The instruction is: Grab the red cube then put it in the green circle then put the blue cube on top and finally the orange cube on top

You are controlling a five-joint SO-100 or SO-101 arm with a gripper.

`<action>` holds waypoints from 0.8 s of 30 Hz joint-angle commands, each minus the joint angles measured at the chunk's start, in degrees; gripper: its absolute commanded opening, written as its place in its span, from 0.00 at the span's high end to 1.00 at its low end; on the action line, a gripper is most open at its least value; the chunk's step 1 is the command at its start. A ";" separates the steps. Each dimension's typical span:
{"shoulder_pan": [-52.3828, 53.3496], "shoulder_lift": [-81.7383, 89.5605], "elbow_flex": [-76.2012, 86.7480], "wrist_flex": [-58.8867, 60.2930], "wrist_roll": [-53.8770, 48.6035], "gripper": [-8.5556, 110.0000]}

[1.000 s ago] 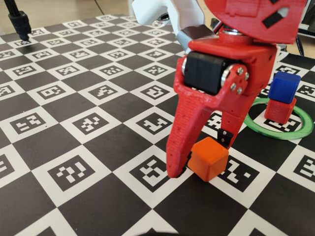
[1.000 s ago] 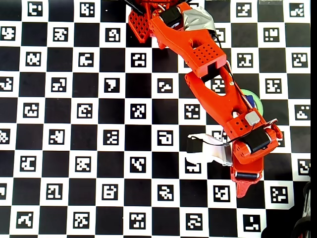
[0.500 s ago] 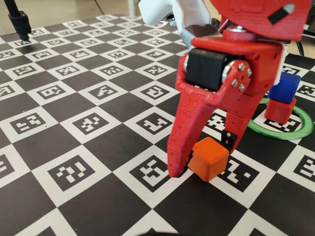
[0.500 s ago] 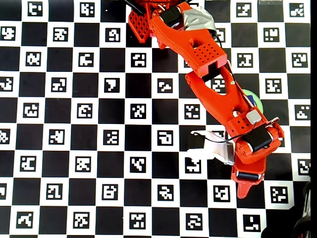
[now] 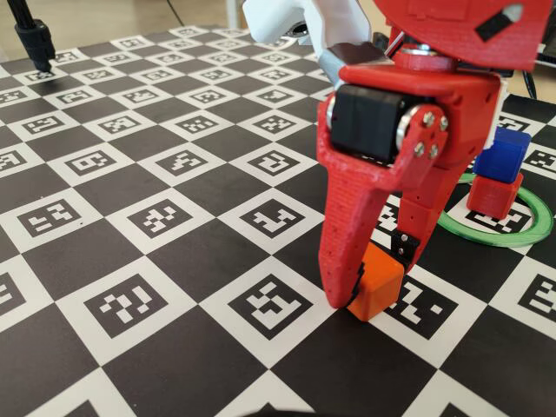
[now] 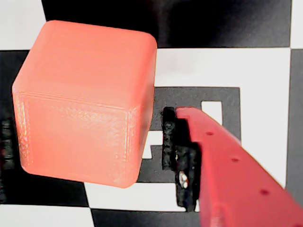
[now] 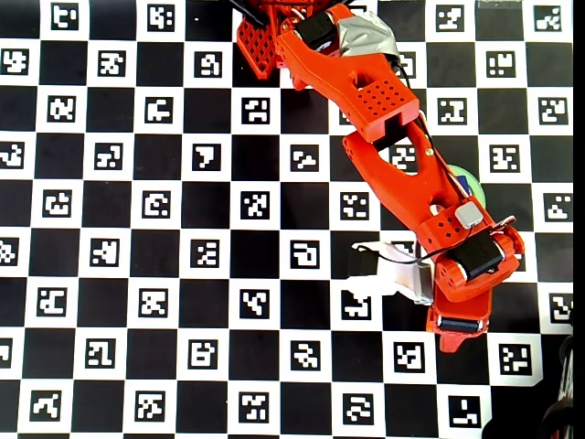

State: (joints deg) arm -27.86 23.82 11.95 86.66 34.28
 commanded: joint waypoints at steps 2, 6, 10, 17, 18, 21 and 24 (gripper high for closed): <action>-0.79 2.55 -4.92 -0.18 -0.53 0.82; -0.79 2.55 -4.92 0.09 -0.44 0.85; -0.79 2.72 -5.63 0.88 -0.70 0.86; 0.09 5.80 -6.24 5.80 -2.55 0.87; 0.35 6.77 -5.71 6.59 -2.90 0.87; 0.79 10.90 -2.20 8.96 -4.75 0.87; 0.97 16.52 3.69 10.46 -5.36 0.87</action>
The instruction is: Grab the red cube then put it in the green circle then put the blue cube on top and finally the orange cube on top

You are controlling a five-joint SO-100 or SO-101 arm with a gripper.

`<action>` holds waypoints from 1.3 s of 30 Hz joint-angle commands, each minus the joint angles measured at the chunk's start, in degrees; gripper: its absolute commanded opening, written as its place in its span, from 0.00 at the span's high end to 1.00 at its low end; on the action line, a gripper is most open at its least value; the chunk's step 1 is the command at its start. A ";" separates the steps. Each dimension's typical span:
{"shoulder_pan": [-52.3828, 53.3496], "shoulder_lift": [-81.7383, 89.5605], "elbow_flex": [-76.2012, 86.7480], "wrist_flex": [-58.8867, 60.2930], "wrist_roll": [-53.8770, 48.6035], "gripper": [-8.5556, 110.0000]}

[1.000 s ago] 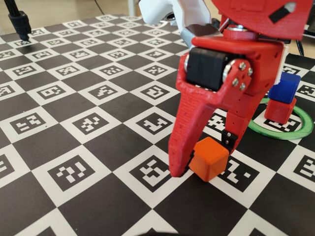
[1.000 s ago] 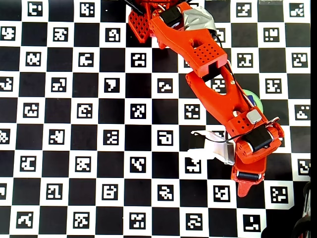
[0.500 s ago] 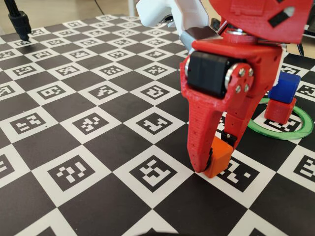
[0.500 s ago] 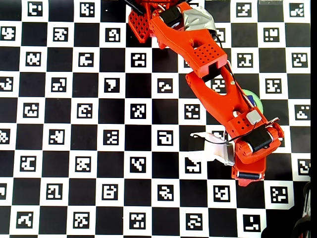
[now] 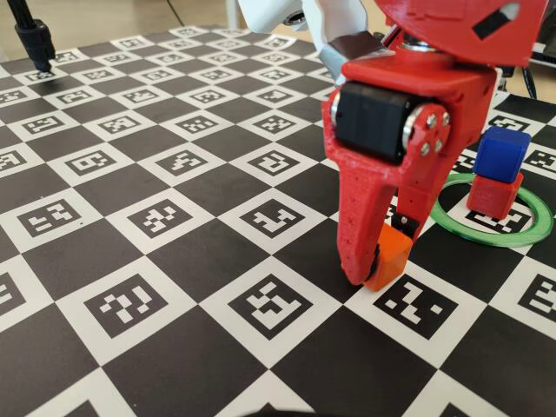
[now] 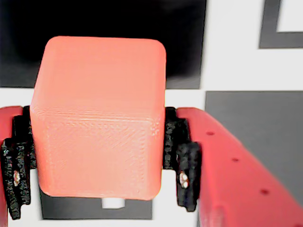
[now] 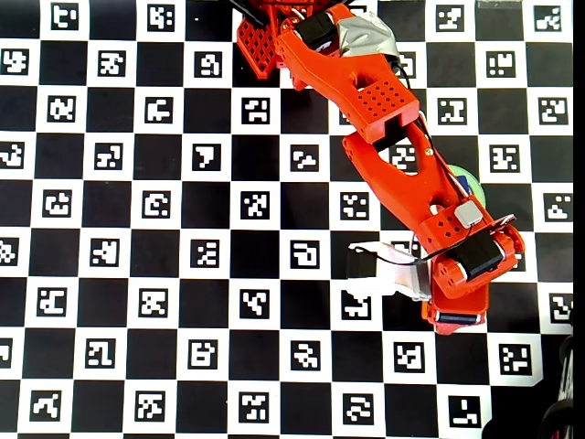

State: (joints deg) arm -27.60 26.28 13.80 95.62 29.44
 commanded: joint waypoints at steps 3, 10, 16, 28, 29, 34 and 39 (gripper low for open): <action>0.62 21.01 10.11 0.79 -1.49 0.87; 0.79 34.54 23.91 -0.88 -3.43 0.87; 0.88 44.82 37.88 -3.87 -6.24 0.87; -0.97 61.17 55.02 -6.42 -8.00 0.87; -1.14 62.05 55.55 -6.15 -8.17 0.87; -2.11 65.65 58.80 -4.75 -9.40 0.87; -2.64 68.99 62.14 -3.60 -9.93 0.87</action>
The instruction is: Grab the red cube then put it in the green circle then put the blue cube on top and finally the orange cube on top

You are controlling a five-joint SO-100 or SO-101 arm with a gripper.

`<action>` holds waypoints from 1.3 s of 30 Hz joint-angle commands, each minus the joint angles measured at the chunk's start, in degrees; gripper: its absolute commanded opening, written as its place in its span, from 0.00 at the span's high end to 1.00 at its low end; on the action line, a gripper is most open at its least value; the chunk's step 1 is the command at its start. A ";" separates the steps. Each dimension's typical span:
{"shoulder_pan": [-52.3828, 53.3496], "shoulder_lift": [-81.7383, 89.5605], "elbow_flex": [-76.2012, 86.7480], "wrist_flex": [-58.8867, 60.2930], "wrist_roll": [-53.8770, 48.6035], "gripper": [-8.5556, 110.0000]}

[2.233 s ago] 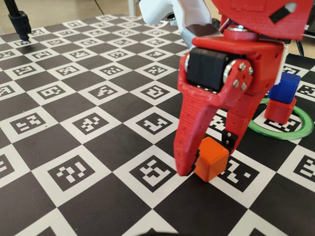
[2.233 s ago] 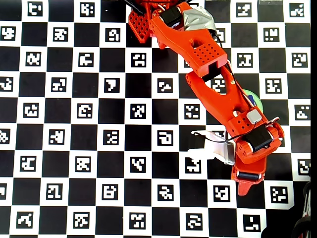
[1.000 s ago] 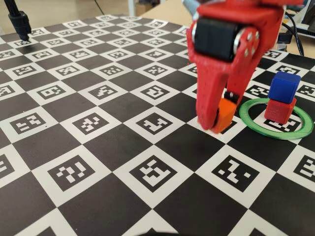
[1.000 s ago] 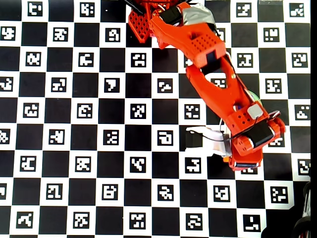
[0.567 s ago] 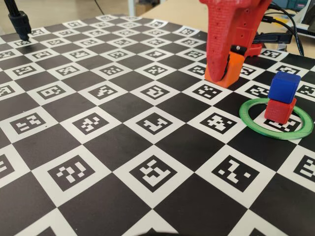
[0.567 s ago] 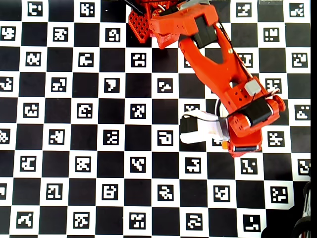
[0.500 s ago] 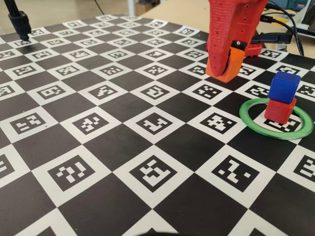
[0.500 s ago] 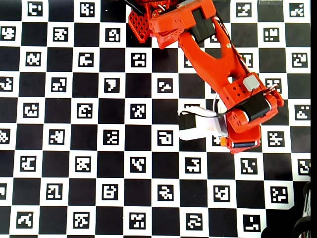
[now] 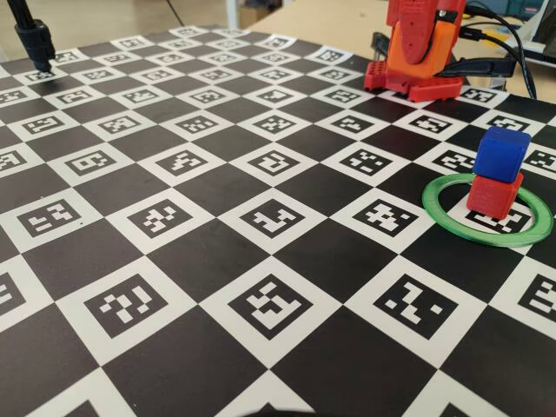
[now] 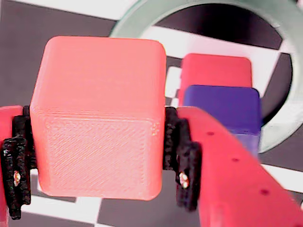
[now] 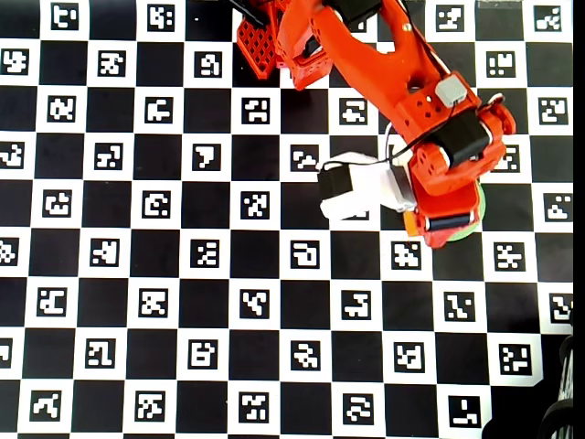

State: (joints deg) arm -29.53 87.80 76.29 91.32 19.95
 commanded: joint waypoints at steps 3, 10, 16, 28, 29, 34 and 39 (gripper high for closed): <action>-1.41 9.84 2.20 1.05 -0.26 0.87; -4.83 12.13 6.15 2.11 4.13 0.87; -7.73 13.97 7.91 0.97 8.61 0.86; -11.43 14.15 8.35 -2.02 13.18 0.87; -11.95 13.89 8.35 -2.20 13.71 0.87; -13.62 12.92 7.29 -2.29 16.26 0.86; -15.38 12.57 7.12 -2.72 18.11 0.86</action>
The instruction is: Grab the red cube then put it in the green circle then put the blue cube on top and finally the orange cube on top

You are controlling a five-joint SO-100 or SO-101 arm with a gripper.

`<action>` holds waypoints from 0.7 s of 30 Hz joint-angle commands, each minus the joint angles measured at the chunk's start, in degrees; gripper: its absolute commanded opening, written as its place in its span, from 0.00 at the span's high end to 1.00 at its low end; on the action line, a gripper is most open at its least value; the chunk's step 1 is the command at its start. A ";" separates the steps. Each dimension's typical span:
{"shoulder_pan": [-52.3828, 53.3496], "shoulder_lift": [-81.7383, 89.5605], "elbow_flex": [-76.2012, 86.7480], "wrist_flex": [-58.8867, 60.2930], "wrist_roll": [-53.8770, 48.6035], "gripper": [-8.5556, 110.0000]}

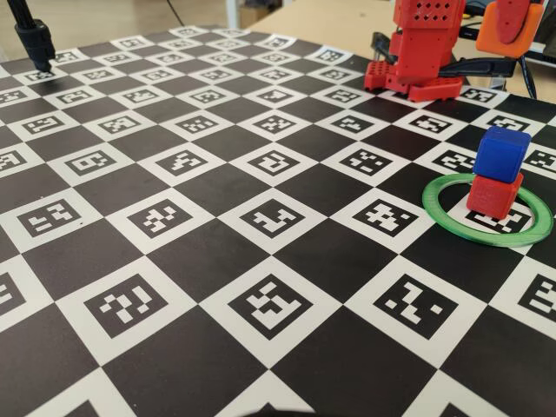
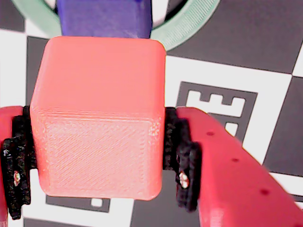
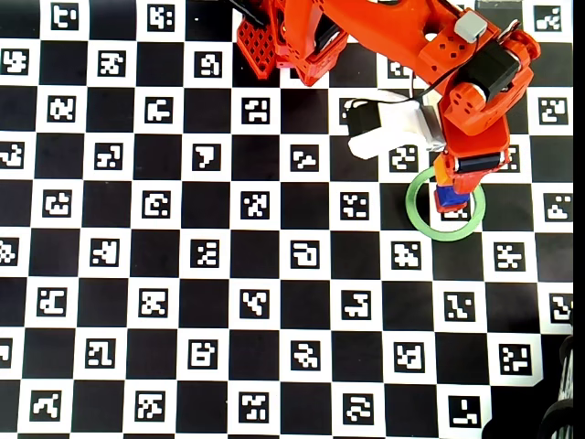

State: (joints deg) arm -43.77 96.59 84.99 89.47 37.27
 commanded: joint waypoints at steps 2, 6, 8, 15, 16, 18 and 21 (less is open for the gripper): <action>-1.85 3.43 -1.49 -1.93 1.23 0.86; -2.55 0.00 -4.83 -2.29 2.29 0.87; -2.81 -2.29 -7.29 -1.85 2.72 0.87; -3.08 -5.98 -9.40 -3.78 3.52 0.87; -3.08 -6.24 -9.49 -4.13 3.60 0.87; -2.90 -6.86 -9.49 -4.83 3.69 0.87; -2.29 -7.12 -8.53 -6.06 3.16 0.87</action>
State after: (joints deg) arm -46.32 87.98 80.60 84.38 40.87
